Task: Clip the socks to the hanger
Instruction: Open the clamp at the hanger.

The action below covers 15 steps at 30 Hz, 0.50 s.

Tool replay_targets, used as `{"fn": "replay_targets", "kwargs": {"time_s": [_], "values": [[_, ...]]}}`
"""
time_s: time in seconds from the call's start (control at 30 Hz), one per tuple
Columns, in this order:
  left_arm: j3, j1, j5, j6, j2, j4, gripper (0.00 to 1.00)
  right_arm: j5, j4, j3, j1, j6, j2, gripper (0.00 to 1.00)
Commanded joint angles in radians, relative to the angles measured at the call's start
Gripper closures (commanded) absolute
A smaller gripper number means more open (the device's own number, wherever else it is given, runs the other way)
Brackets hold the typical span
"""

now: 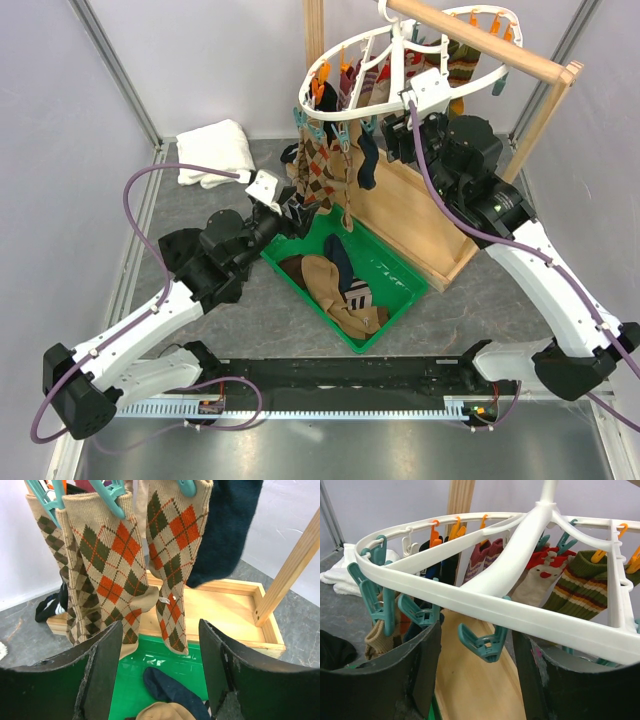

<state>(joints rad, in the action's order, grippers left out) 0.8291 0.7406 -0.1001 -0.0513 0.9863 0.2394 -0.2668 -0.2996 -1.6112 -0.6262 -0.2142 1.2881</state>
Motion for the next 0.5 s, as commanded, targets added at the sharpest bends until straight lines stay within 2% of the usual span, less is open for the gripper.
{"fn": "replay_targets", "kwargs": {"time_s": [0.0, 0.33, 0.47], "values": [[-0.001, -0.004, -0.027, 0.048, -0.014, 0.017, 0.31, 0.041, 0.043, -0.041, 0.023, -0.008, 0.005, 0.37], [-0.002, -0.004, -0.015, 0.048, -0.009, 0.015, 0.31, 0.117, 0.037, -0.044, 0.039, 0.003, 0.005, 0.45], [-0.001, -0.004, -0.013, 0.048, -0.009, 0.012, 0.31, 0.115, 0.037, -0.046, 0.043, 0.012, 0.01, 0.53]]}}
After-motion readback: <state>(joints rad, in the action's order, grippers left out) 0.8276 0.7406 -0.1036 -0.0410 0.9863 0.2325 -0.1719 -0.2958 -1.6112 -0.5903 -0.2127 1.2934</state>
